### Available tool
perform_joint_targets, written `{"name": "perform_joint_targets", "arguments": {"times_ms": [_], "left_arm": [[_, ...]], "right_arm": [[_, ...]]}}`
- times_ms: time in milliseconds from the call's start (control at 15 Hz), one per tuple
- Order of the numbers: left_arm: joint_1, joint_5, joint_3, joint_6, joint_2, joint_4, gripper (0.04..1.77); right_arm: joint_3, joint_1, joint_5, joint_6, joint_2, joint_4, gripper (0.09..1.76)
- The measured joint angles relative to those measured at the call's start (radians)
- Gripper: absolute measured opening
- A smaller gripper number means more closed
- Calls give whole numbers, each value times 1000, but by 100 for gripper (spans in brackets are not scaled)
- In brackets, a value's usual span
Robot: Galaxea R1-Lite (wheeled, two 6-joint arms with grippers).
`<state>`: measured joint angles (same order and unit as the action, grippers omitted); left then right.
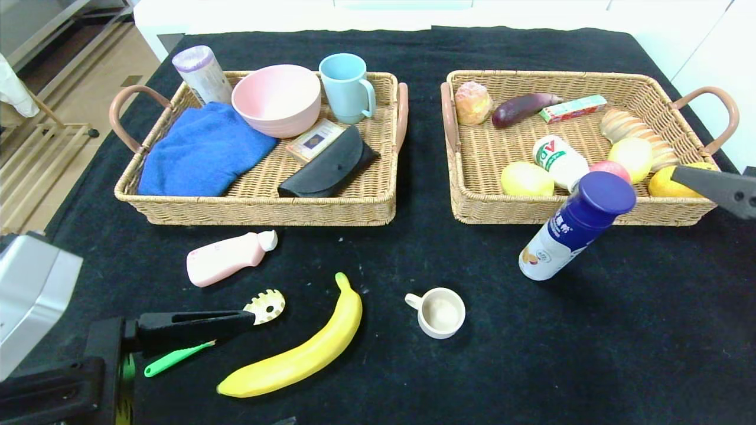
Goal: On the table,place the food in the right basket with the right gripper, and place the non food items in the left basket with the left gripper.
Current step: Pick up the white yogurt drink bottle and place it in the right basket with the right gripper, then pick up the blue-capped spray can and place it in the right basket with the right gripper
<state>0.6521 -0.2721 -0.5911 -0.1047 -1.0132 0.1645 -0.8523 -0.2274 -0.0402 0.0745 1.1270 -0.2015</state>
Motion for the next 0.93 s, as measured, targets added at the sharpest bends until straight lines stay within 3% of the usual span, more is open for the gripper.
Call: {"name": "perform_joint_targets", "arguments": {"times_ms": [400,600,933], "left_arm": [[1,-2,2,0,1,0,172],[1,-2,3,-1,3,1,172],[1,-2,3,-1,3,1,172]], "right_arm": [[209,-38,64,-26,-156,2,170],[274,-127,65,-29,-195,4,170],[316,-174,127,-33,-199,2,170]]}}
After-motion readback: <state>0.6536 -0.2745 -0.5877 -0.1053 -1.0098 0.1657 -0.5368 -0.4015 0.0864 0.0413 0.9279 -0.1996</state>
